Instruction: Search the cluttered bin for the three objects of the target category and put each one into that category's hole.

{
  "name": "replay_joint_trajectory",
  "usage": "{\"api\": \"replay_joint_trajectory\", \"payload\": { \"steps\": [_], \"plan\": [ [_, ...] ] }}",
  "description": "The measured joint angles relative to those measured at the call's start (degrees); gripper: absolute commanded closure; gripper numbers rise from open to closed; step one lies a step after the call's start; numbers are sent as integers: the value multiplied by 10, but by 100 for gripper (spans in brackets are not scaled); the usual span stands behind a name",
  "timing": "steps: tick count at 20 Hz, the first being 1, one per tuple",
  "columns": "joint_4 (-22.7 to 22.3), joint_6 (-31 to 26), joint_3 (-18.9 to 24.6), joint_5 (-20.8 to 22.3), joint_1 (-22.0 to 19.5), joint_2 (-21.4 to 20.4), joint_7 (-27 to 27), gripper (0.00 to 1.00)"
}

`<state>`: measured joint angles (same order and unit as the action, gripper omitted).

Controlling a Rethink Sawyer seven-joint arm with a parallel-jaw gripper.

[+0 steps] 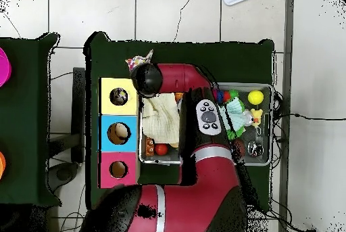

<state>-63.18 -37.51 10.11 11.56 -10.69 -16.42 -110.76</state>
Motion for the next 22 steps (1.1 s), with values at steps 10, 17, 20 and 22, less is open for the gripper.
{"api": "replay_joint_trajectory", "payload": {
  "steps": [10,17,20,22],
  "plan": [
    [-32,-1,0,-6,2,-81,0,100],
    [-32,-16,0,-15,3,-125,0,100],
    [-32,-20,0,-17,3,-136,0,0],
    [-32,-20,0,-18,3,-138,0,0]
  ]
}}
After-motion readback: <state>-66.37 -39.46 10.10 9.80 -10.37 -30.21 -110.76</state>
